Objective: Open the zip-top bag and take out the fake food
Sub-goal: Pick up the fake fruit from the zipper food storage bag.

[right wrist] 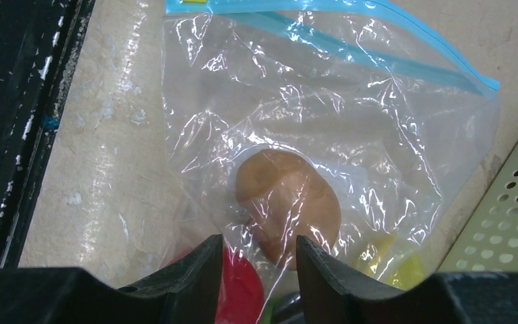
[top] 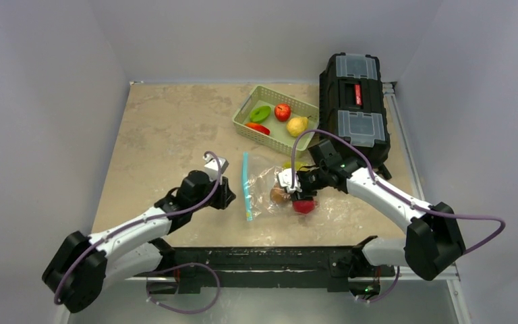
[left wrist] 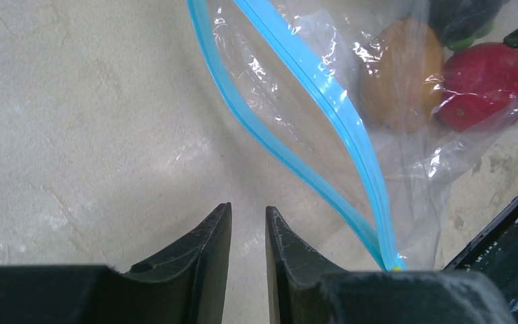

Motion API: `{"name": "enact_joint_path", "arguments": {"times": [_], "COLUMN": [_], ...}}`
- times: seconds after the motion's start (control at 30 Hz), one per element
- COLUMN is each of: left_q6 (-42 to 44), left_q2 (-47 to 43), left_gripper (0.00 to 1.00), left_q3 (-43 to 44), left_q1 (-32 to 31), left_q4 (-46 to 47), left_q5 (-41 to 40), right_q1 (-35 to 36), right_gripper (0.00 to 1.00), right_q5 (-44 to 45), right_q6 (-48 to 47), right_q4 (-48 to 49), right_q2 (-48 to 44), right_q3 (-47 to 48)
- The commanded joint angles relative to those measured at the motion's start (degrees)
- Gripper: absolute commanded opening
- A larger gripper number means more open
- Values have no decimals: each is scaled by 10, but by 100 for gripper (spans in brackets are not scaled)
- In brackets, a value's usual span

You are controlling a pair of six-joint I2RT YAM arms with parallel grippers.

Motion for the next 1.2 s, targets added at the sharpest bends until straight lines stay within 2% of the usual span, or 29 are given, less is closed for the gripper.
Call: {"name": "enact_joint_path", "arguments": {"times": [0.0,0.13,0.4,0.53,0.7,0.83,0.9,1.0,1.17], "left_q6": [56,74,107,124,111,101,103,111,133], "left_q2": [87,120,95,145,222,258,277,308,352], "left_gripper": [23,22,22,23,24,29,35,41,45], "left_q3": [56,69,43,66,70,56,53,65,82], "left_q1": [-5,-10,-12,-12,-14,-21,-29,-38,-57], "left_q4": [66,106,175,200,277,358,397,421,434], "left_q5": [31,36,37,78,139,178,191,202,202], "right_q1": [1,1,1,1,1,5,12,26,36], "right_gripper": [42,40,40,40,38,34,33,32,33], "right_q5": [12,20,23,23,33,60,88,123,164], "right_q6": [20,28,30,30,42,64,73,87,109], "right_q4": [27,34,35,34,45,68,81,100,124], "right_q2": [-4,0,5,3,4,13,24,37,53], "right_q3": [-2,-3,-3,-3,-4,-9,-11,-12,-14]}}
